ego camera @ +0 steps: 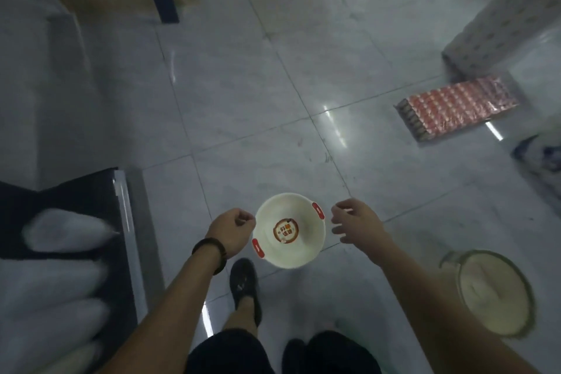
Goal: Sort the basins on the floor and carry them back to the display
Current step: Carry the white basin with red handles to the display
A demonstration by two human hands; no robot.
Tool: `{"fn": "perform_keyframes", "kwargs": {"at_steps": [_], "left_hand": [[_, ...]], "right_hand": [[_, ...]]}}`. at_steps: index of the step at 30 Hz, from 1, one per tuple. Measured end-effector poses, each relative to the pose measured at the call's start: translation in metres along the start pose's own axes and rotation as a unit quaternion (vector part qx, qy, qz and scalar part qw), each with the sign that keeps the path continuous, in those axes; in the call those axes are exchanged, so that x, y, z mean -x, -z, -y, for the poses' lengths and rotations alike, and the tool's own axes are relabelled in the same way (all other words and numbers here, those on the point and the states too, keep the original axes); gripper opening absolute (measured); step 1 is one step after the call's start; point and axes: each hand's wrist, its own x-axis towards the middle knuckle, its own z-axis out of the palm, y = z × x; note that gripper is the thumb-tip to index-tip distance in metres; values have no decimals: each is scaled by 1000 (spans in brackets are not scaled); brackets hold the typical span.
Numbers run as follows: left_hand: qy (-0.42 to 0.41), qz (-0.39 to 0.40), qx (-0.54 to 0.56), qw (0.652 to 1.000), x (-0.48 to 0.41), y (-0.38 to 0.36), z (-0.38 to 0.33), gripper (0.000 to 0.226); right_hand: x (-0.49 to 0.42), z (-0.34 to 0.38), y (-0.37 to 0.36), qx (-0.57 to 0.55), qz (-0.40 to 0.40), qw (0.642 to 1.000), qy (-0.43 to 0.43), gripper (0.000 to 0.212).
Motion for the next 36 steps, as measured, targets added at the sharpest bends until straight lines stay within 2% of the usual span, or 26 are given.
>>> {"fn": "perform_keyframes", "kwargs": {"at_steps": [3,7,11,13,15,17,19,21,23,26,29,34,36], "left_hand": [[26,20,-29,999,-73,-8,10,16],[73,43,-60,995,-180,-44,57,16],[168,71,-30,983,-294,-104,137,20],[233,67,15,970,-342,-140,177,33],[282,52,47,957,-379,-177,212,51],[287,34,28,957,-406,-211,245,66],[308,21,45,950,-429,-239,269,70],[351,11,143,925,-445,-262,286,56],[372,0,279,885,-454,-278,299,33],[365,-61,389,843,-460,-296,317,31],[350,-93,427,829,-458,-300,321,37],[339,-96,453,819,-432,-269,276,40],[319,-95,448,830,-415,-245,241,35]], "right_hand": [[-70,-12,-13,15,8,999,-37,29],[-194,-55,-47,47,26,996,-78,28],[-330,-121,-97,91,22,989,-115,46],[-391,-163,-124,125,28,982,-139,56],[-443,-198,-148,155,44,976,-149,57],[-487,-229,-167,168,49,973,-148,56],[-522,-254,-182,175,47,972,-151,53],[-543,-276,-193,165,62,974,-143,49],[-554,-293,-201,143,83,976,-142,46],[-564,-313,-204,85,106,979,-150,45],[-564,-315,-206,21,111,977,-183,43],[-524,-284,-168,15,81,985,-153,50],[-494,-259,-138,6,72,988,-139,51]]}}
